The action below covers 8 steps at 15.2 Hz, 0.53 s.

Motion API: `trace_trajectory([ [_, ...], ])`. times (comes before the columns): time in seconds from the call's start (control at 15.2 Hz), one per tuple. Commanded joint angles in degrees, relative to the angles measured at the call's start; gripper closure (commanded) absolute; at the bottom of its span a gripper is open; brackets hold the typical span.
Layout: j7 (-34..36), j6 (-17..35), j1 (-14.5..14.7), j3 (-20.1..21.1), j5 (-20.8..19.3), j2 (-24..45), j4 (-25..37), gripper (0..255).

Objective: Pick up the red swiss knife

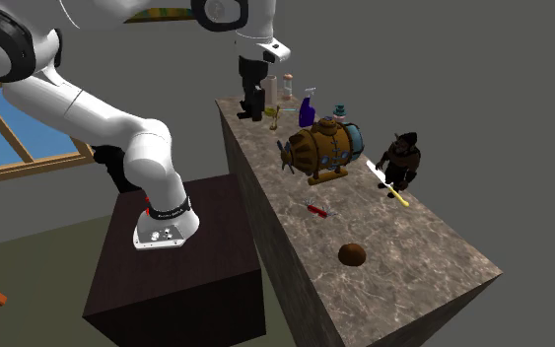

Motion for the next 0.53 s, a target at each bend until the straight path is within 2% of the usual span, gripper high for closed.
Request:
trace_trajectory([
  [0.0, 0.0, 0.0, 0.0, 0.0, 0.0, 0.0, 0.0, 0],
  [0.46, 6.29, 15.99, -1.84, 2.57, 1.01, 7.25, -7.26, 0],
])
